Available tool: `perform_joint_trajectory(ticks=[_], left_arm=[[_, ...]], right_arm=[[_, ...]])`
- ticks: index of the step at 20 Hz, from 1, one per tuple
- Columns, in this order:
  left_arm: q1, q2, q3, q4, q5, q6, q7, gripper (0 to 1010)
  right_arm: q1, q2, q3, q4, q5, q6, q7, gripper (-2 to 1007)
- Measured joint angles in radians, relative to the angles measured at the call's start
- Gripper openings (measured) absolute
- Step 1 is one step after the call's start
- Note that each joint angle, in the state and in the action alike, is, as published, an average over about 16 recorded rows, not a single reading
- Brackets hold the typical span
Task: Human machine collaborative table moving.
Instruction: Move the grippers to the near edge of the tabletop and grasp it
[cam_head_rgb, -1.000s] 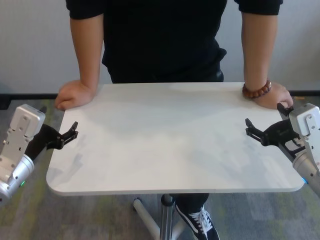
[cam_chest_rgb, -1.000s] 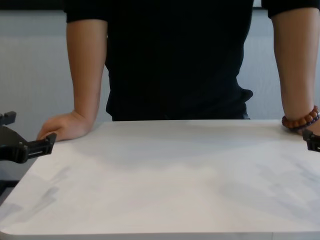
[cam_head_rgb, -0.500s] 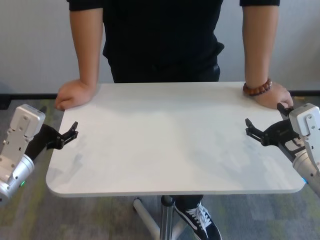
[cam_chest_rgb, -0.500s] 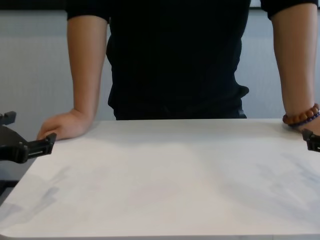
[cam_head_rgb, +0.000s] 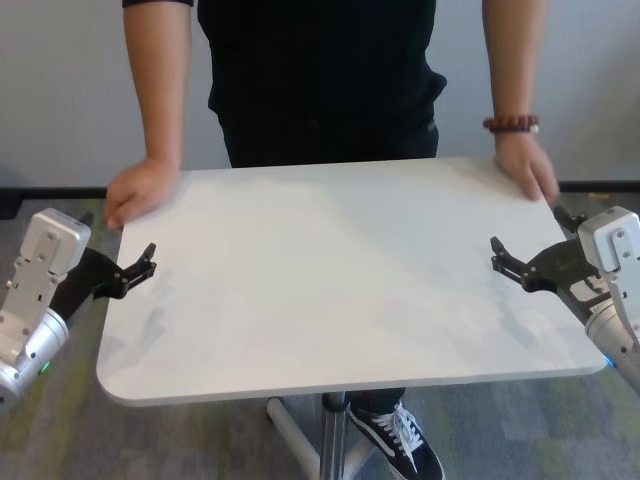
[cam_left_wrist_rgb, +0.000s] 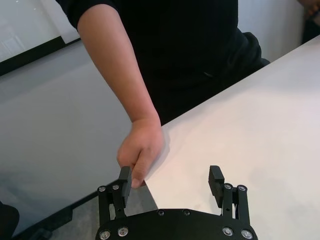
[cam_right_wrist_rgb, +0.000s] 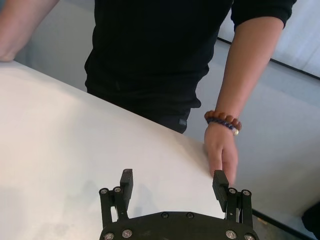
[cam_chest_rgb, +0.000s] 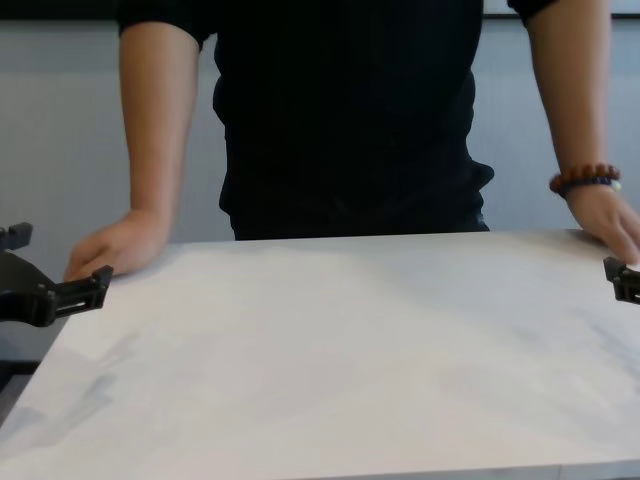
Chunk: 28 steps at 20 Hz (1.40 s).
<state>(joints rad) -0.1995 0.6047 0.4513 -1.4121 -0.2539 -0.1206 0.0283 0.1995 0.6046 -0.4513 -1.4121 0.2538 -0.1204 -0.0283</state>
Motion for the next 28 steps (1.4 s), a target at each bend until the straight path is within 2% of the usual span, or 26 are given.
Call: perform_joint_trajectory(ticks=[28], left_arm=[[0.000, 0.000, 0.000, 0.000, 0.000, 0.000, 0.000, 1001]], right_arm=[[0.000, 0.000, 0.000, 0.000, 0.000, 0.000, 0.000, 1001]])
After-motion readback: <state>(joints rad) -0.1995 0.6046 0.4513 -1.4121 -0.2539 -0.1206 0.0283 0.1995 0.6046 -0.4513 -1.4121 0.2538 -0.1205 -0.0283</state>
